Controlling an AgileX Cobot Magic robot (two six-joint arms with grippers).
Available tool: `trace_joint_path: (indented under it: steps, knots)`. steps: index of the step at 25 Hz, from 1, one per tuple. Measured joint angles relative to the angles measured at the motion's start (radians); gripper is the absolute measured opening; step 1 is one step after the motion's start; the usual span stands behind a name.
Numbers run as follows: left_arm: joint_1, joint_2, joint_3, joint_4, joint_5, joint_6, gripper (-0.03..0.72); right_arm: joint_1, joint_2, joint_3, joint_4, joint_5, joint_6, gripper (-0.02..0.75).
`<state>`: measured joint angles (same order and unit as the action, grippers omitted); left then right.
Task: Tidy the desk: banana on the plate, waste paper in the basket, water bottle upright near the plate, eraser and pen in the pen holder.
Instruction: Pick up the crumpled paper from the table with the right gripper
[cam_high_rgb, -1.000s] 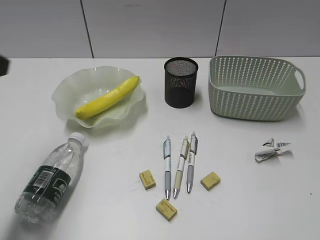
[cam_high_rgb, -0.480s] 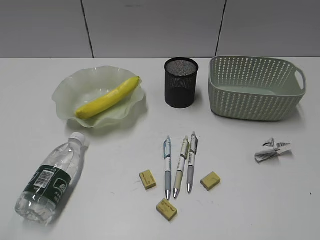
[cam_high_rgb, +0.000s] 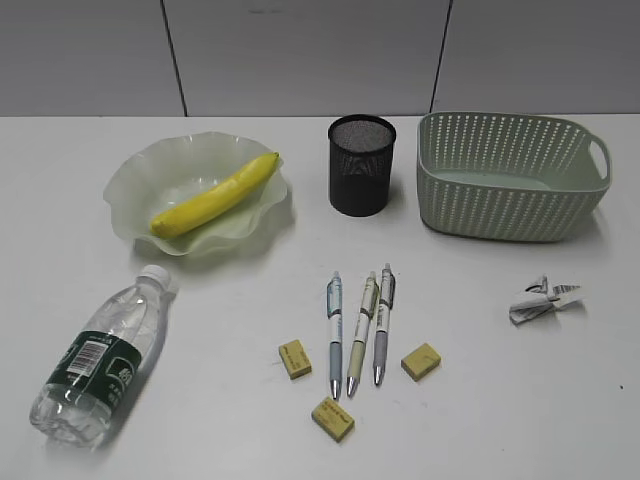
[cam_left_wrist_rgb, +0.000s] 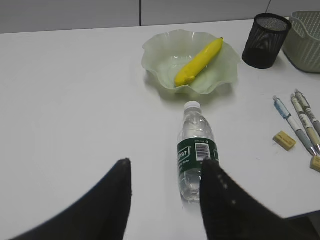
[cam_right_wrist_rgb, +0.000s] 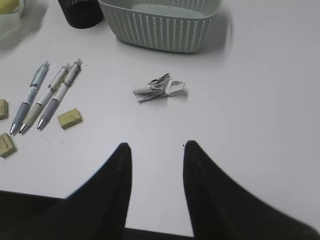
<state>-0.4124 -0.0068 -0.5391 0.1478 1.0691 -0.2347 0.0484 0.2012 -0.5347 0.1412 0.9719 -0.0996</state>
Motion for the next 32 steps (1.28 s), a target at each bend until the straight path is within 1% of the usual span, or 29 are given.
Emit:
trace_joint_path:
  steps: [2,5,8,9,12,14,15,19,23,28,32]
  knots:
    - [0.000,0.000,0.000,0.000,0.000,0.000,0.323,0.000,0.108,-0.013,0.026,-0.045,-0.014,0.314]
    - [0.007,0.000,0.000,0.003,0.000,0.000,0.315,0.000,0.290,-0.020,0.101,-0.139,-0.030,0.421]
    - [0.059,0.000,0.000,0.011,0.000,0.000,0.309,0.000,0.493,-0.026,0.213,-0.241,-0.051,0.479]
    - [0.084,0.000,0.000,0.011,0.000,0.000,0.309,0.000,0.567,-0.029,0.239,-0.270,-0.052,0.484]
    - [0.193,0.000,0.000,0.011,-0.001,0.000,0.309,0.000,0.769,-0.043,0.284,-0.344,-0.054,0.493]
    - [0.237,0.000,0.000,0.012,-0.001,0.000,0.309,0.000,0.881,-0.055,0.306,-0.413,-0.053,0.496]
    - [0.246,0.000,0.000,0.012,-0.001,0.000,0.309,0.000,0.945,-0.063,0.322,-0.443,-0.052,0.497]
    - [0.251,0.000,0.000,0.012,-0.003,0.000,0.309,0.000,1.181,-0.099,0.397,-0.544,-0.051,0.497]
    - [0.251,0.000,0.000,0.012,-0.004,0.001,0.309,0.000,1.367,-0.104,0.505,-0.632,-0.028,0.498]
    - [0.251,0.000,0.000,0.012,-0.004,0.001,0.309,-0.001,1.491,-0.104,0.633,-0.739,-0.018,0.498]
    - [0.251,0.000,0.000,0.012,-0.004,0.001,0.309,-0.001,1.527,-0.104,0.690,-0.808,-0.017,0.498]
